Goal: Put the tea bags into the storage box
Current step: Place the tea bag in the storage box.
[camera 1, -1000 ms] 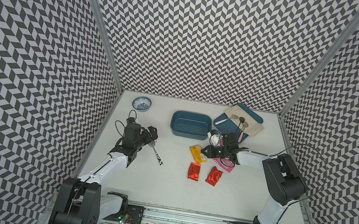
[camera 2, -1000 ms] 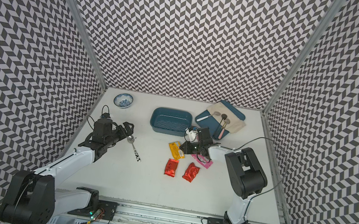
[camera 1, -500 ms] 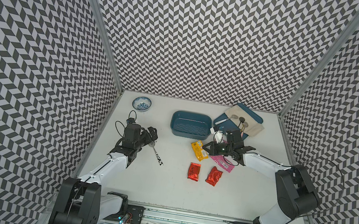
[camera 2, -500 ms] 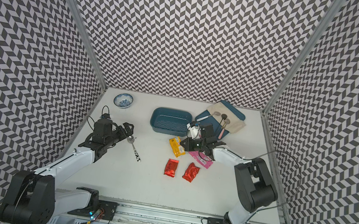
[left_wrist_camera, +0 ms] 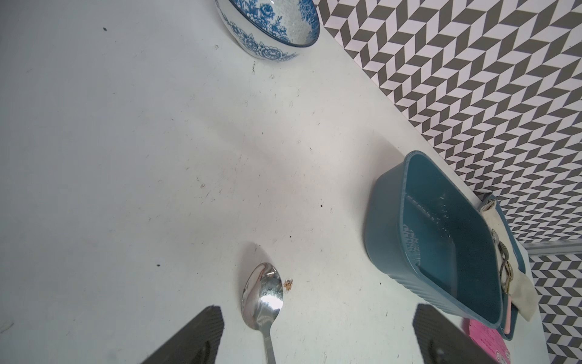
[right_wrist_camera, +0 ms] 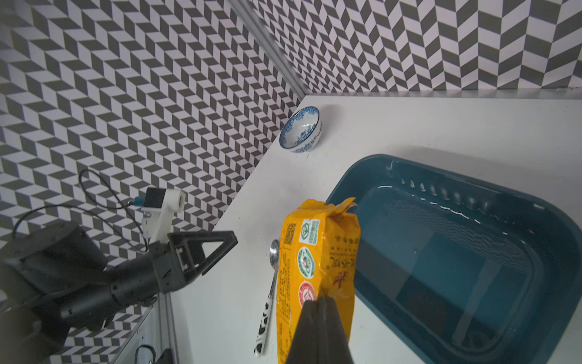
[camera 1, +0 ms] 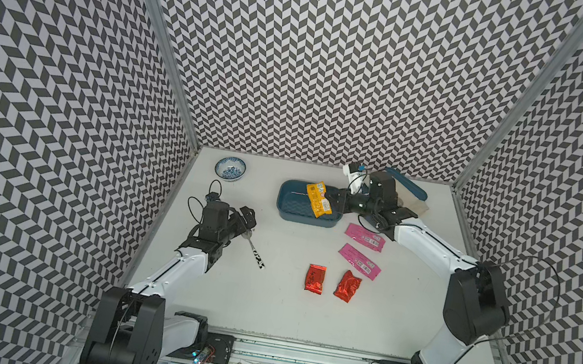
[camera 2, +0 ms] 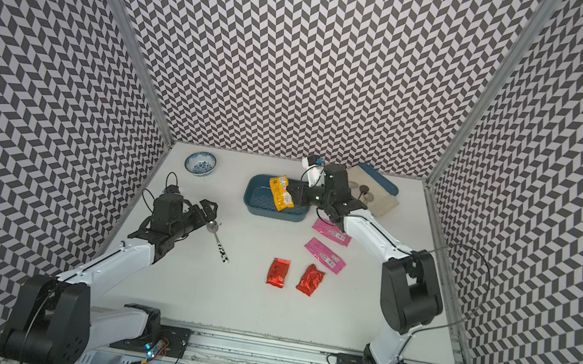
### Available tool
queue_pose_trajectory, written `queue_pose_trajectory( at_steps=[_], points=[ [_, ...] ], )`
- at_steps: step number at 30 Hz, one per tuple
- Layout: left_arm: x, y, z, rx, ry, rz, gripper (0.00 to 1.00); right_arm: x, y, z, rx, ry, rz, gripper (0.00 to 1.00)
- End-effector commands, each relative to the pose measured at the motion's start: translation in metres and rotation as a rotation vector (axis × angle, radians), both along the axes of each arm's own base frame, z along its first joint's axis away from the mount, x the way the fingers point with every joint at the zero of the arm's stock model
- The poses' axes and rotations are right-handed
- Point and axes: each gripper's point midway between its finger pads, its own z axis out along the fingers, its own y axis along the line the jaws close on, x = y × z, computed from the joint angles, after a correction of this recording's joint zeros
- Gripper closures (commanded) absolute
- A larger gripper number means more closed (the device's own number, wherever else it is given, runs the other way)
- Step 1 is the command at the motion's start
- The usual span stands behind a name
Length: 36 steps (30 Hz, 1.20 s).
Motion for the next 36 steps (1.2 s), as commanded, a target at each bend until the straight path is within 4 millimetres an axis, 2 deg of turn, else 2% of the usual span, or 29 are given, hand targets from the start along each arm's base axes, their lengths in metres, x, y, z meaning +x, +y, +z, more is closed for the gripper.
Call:
queue_pose_trajectory(
  at_steps=[1,5,9,15,22,23,27,32,34,36],
  points=[
    [-0.004,0.002,-0.006,-0.004,0.009,0.006,0.01,0.027,0.0,-0.015,0.023,0.035,-0.084,1.0],
    [-0.008,0.002,-0.012,-0.006,0.021,0.006,0.01,0.049,0.001,-0.035,0.078,0.088,-0.175,1.0],
    [-0.009,0.002,-0.013,-0.006,0.026,0.003,0.01,0.062,0.009,-0.058,0.101,0.142,-0.203,1.0],
    [-0.011,0.002,-0.013,-0.002,0.029,0.001,0.01,0.08,0.01,-0.086,0.096,0.182,-0.263,1.0],
    [-0.017,0.002,-0.02,0.0,0.044,-0.001,0.01,0.092,0.018,-0.106,0.109,0.234,-0.269,1.0],
    [-0.018,0.003,-0.021,0.0,0.045,-0.001,0.01,0.094,0.018,-0.108,0.107,0.242,-0.267,0.94],
    [-0.018,0.003,-0.021,0.0,0.044,-0.001,0.01,0.097,0.017,-0.106,0.084,0.24,-0.268,0.71],
    [-0.016,0.0,-0.017,-0.013,0.034,-0.006,0.01,0.088,0.005,-0.08,0.036,0.174,-0.282,0.66],
    [-0.015,-0.001,-0.016,-0.023,0.032,-0.009,0.01,0.075,-0.003,-0.072,0.017,0.158,-0.282,0.65],
    [-0.013,-0.003,-0.014,-0.036,0.028,-0.015,0.01,0.058,-0.013,-0.071,-0.011,0.165,-0.286,0.65]
  ],
)
